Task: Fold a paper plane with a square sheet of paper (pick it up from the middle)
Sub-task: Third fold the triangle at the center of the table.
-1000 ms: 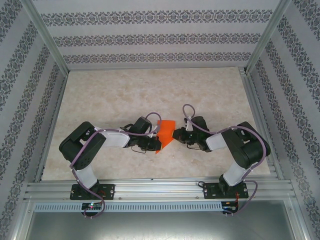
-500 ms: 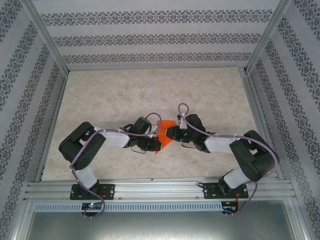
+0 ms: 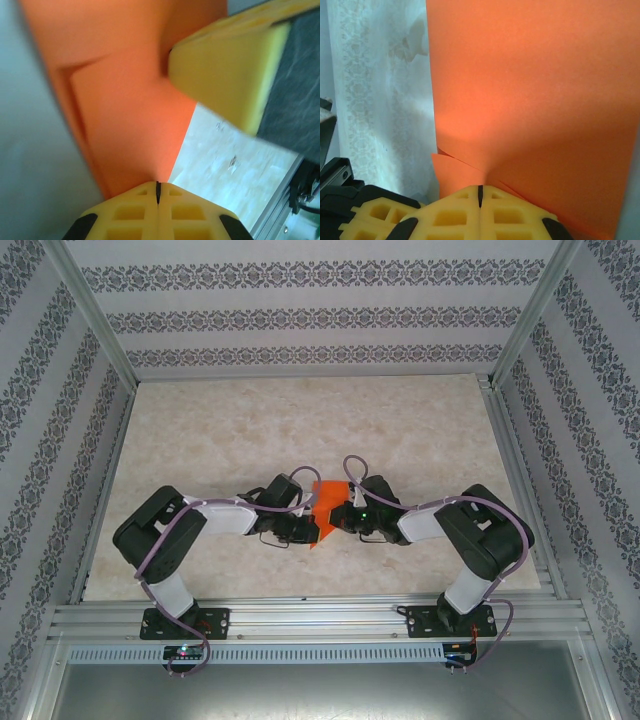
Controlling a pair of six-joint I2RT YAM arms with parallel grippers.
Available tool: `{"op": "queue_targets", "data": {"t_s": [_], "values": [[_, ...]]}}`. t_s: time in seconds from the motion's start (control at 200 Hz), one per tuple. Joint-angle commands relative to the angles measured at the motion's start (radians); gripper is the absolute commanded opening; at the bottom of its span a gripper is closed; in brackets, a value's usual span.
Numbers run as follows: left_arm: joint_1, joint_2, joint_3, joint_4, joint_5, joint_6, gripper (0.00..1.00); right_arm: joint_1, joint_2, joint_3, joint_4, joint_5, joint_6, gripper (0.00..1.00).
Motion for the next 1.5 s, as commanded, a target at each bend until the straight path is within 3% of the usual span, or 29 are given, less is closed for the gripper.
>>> {"op": "queue_targets", "data": {"t_s": [0.0, 0.215, 0.42, 0.57, 0.744, 1.039, 1.224, 1.389, 1.499], "values": [[0.007, -0.068, 0.014, -0.202, -0.02, 0.012, 0.09, 0.007, 0.066, -0.012, -0.062, 0.076, -0.004, 0.02], [0.007, -0.108, 0.053, -0.128, 0.053, -0.082, 0.17, 0.009, 0.066, -0.01, -0.086, 0.091, -0.009, 0.02], [0.005, 0.002, 0.041, 0.014, 0.153, -0.164, 0.22, 0.012, 0.074, -0.003, -0.103, 0.094, -0.012, 0.02], [0.006, 0.039, 0.034, -0.029, 0.117, -0.145, 0.22, 0.014, 0.075, 0.001, -0.121, 0.103, -0.02, 0.03], [0.031, 0.046, -0.024, -0.138, 0.028, -0.127, 0.15, 0.016, 0.077, 0.007, -0.157, 0.113, -0.035, 0.03], [0.053, -0.037, -0.168, -0.156, 0.008, -0.127, 0.1, 0.02, 0.071, 0.035, -0.231, 0.119, -0.062, 0.03], [0.054, -0.198, -0.216, -0.211, -0.022, -0.125, 0.1, 0.052, 0.058, 0.034, -0.223, 0.127, -0.039, 0.03], [0.054, -0.395, -0.199, -0.294, -0.113, -0.126, 0.17, 0.119, 0.033, 0.001, -0.176, 0.16, 0.024, 0.04], [0.054, -0.431, -0.186, -0.218, -0.07, -0.15, 0.2, 0.187, -0.002, -0.029, -0.136, 0.205, 0.081, 0.04]]}}
